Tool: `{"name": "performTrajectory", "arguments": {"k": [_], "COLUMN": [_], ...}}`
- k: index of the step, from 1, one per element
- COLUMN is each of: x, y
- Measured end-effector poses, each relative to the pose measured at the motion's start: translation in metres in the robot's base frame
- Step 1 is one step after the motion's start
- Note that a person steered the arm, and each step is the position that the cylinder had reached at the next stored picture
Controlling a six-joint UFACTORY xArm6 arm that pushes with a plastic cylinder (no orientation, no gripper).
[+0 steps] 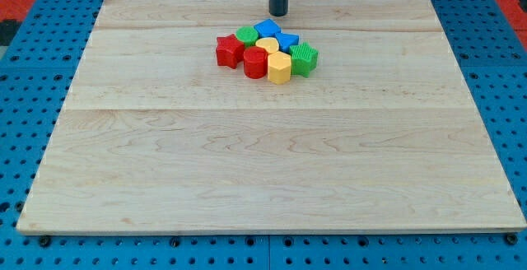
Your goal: Slightly push the blue cube to the left side of the board
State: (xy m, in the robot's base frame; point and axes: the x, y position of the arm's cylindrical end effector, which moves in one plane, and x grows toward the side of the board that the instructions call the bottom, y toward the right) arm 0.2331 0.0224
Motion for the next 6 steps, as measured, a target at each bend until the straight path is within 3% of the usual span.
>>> {"name": "performTrajectory", "arguments": {"k": [2,3,4,5,6], "x": [0.037,0.031,0.007,0.012,0.024], "y": [0.014,0.014,-0.059,-0.091,0.003]}}
